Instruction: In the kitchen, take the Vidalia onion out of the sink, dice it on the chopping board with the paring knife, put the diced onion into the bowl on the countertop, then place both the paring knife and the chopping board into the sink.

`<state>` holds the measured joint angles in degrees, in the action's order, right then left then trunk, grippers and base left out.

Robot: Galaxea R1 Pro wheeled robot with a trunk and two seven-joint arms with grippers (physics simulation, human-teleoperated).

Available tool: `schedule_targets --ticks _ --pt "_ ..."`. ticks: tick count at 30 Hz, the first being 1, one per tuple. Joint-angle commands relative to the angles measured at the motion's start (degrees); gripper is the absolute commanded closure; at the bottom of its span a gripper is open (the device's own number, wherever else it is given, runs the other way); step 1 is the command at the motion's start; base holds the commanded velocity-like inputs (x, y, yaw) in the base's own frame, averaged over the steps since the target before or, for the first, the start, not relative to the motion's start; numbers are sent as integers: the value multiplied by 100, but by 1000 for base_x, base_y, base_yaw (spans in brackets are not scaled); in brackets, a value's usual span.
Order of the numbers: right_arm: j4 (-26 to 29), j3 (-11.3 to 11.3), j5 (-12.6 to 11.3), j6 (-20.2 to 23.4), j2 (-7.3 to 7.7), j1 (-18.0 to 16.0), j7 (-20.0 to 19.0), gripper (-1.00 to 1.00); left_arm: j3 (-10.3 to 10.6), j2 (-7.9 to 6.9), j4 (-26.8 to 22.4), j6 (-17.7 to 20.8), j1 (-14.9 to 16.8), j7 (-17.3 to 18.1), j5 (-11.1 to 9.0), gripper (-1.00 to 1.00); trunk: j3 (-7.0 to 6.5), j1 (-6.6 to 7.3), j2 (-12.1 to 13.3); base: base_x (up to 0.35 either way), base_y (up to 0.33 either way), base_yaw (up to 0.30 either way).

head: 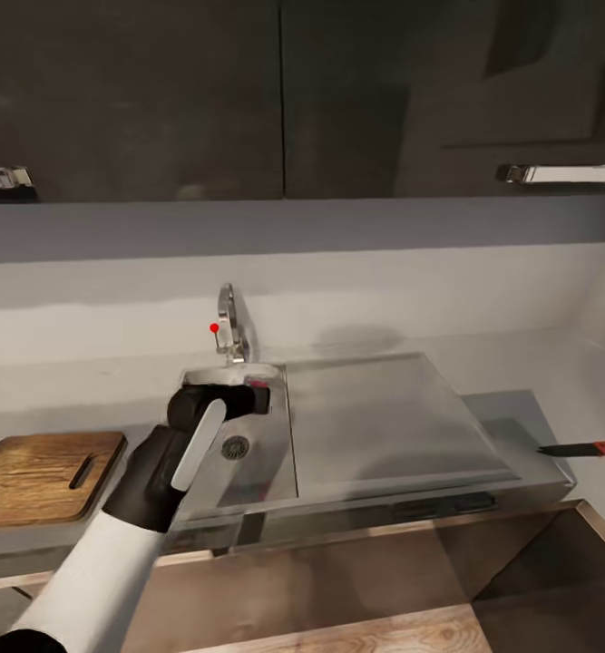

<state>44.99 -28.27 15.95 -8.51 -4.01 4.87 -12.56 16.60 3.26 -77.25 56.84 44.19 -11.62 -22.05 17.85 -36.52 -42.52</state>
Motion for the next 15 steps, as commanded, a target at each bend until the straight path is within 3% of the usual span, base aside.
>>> schedule_targets --ticks 1,5,10,15 --pt "10 -38 57 -42 -10 -3 -45 -100 3 -29 -252 49 -112 -63 -51 100 -3 -2 -5 0 0 0" --pt "-13 -38 56 -292 -12 -3 -44 -100 -10 -182 -997 91 -598 -60 -42 100 -40 -2 -5 0 0 0" --pt "-31 -38 50 -410 -12 -2 -44 -100 -16 -386 -1146 38 -993 -24 -53 100 -86 -2 -5 0 0 0" --pt "-28 -38 48 -434 -12 -3 -42 -100 -36 -414 -1160 -682 -1237 -23 -54 100 -132 -2 -5 0 0 0"
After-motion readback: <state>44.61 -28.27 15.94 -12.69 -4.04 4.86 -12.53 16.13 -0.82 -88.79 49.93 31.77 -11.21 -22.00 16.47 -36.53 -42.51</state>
